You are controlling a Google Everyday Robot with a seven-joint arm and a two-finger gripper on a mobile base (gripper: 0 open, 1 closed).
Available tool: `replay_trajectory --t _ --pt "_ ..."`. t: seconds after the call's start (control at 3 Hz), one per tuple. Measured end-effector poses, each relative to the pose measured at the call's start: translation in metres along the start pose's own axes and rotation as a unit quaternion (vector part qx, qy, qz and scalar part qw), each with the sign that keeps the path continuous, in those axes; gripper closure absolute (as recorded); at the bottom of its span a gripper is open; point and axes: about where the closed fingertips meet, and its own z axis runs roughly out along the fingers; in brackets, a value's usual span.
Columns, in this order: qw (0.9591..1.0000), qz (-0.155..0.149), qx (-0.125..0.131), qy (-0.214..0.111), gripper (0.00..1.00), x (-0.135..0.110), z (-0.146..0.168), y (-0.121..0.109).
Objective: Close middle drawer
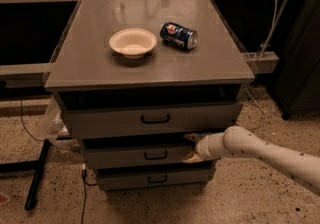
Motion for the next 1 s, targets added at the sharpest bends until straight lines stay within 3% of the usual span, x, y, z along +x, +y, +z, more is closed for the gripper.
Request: replay_trajectory --t 0.33,0.67,1.0 --pt "0.9999 -0.008 -0.011 0.000 0.16 -0.002 -0.019 0.030" --pt "0.9997 -0.020 -0.014 0.000 0.00 -0.013 -0.062 0.071" --pt "0.9998 -0.013 -0.016 0.003 0.00 -0.006 -0.069 0.084"
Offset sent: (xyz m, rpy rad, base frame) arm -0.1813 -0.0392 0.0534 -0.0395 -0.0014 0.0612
